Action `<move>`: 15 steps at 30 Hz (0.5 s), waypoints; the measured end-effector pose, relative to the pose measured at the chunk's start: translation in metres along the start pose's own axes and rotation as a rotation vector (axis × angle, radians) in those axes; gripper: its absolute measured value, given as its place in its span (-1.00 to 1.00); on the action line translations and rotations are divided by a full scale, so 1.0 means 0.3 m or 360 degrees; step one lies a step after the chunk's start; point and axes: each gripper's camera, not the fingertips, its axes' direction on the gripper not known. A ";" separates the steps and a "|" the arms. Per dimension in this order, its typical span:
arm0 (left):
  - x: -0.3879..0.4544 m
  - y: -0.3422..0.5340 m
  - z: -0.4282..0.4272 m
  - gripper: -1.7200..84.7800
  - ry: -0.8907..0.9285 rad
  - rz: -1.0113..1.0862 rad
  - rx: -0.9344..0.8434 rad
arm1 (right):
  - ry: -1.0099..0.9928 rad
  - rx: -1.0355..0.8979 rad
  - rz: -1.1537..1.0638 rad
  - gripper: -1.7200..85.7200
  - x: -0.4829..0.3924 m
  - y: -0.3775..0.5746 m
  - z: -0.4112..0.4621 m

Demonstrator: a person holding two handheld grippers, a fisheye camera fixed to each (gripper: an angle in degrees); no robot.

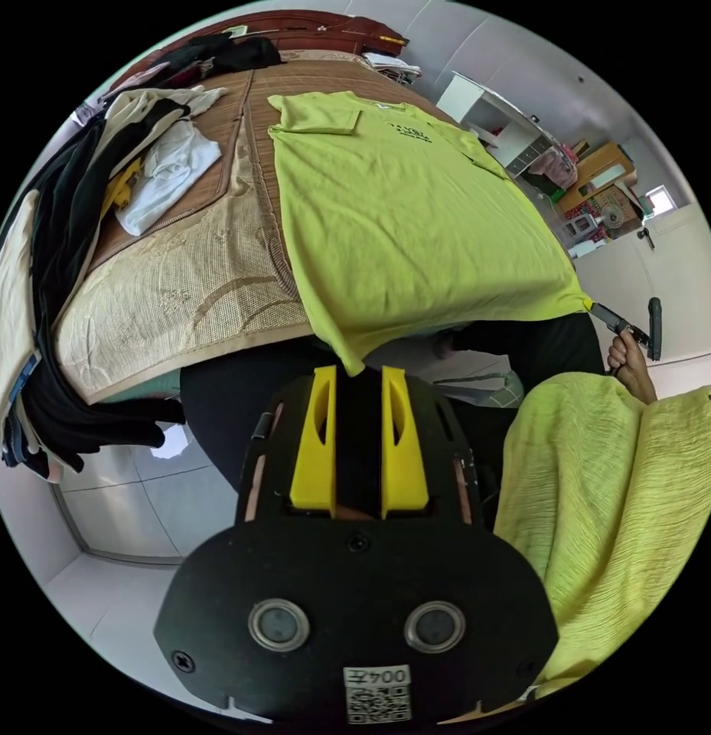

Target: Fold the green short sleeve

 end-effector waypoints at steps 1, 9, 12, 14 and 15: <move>-0.006 -0.012 0.000 -0.75 -0.0002 -0.0016 0.0006 | -0.0001 0.0002 -0.0001 -0.96 0.002 0.007 0.017; -0.026 -0.083 0.032 -0.84 -0.0071 -0.0086 -0.0065 | -0.0014 -0.0010 0.0011 -0.96 0.040 0.066 0.138; -0.032 -0.080 0.017 -0.89 -0.0035 -0.0088 -0.0060 | -0.0048 -0.0017 0.0026 -0.96 0.066 0.091 0.178; -0.040 -0.062 -0.034 -0.91 0.0023 -0.0095 0.0013 | -0.0115 -0.0010 0.0046 -0.96 0.093 0.105 0.182; -0.052 -0.049 -0.069 -0.92 0.0077 -0.0111 0.0068 | -0.0157 0.0008 0.0060 -0.96 0.115 0.115 0.173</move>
